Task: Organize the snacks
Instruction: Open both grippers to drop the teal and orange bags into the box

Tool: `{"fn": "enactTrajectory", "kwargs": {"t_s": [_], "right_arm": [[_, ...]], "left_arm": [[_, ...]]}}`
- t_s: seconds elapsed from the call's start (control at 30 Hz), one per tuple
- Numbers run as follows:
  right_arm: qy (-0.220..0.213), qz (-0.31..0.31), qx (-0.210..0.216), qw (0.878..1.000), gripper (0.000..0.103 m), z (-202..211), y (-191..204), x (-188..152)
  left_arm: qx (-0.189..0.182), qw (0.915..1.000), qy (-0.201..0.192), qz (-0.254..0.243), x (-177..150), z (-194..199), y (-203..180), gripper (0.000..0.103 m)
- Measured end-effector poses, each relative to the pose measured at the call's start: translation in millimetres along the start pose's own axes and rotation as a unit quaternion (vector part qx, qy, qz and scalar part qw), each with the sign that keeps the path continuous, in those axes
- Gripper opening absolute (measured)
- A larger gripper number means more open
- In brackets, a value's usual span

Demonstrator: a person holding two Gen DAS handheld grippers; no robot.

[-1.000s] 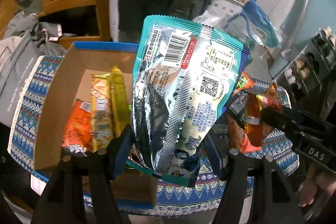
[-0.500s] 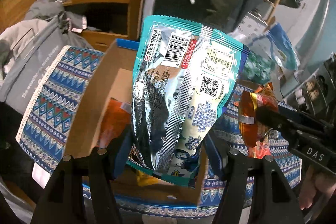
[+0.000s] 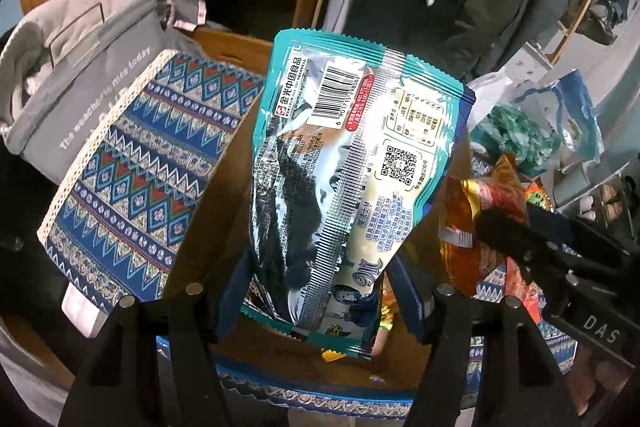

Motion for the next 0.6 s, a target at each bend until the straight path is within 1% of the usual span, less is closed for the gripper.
{"fn": "enactTrajectory", "kwargs": {"t_s": [0.13,0.17,0.2,0.23,0.3,0.37,0.43,0.5,0.6], "right_arm": [[0.001,0.007,0.010,1.000,0.046,-5.2,5.3,4.5],[0.000,0.007,0.012,1.000,0.050,-5.5,6.4,5.8],[-0.002,0.007,0.014,1.000,0.064,-5.1,7.0,6.4],[-0.008,0.006,0.014,1.000,0.076,-3.2,6.5,7.3],[-0.017,0.006,0.005,1.000,0.076,0.5,4.8,8.4],[-0.017,0.006,0.000,1.000,0.076,3.2,1.7,8.9],[-0.020,-0.001,-0.002,1.000,0.076,6.0,-3.3,8.3],[-0.020,-0.008,-0.004,1.000,0.076,8.0,-8.1,7.1],[-0.022,-0.017,-0.010,1.000,0.076,12.7,-15.5,4.8]], "left_arm": [[0.004,0.9998,0.010,0.014,-1.4,-4.7,8.9,0.067],[0.005,0.9998,0.011,0.017,-1.1,-5.2,10.4,0.067],[0.007,0.9997,0.013,0.019,-0.9,-5.5,11.5,0.067],[0.010,0.9996,0.016,0.022,-0.6,-6.0,12.5,0.069],[0.013,0.9995,0.017,0.025,-0.5,-5.7,13.6,0.069],[0.011,0.9995,0.016,0.026,-0.3,-4.3,11.8,0.070],[0.006,0.9997,0.010,0.020,0.2,-1.4,7.6,0.079],[0.009,0.9999,0.000,0.011,0.6,2.4,3.3,0.084],[0.012,0.9998,-0.012,-0.005,0.3,7.7,-6.0,0.085]]}}
Point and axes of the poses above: each gripper's, at about its wrist camera, not at the fingertips, and z roughly against the way its jaws point, y to its left, x to its top, the point moved 6 cm from there along -z, roughly the way its jaws point, and after that the axes turned 10 degrees about z, right-handed, at the moved point
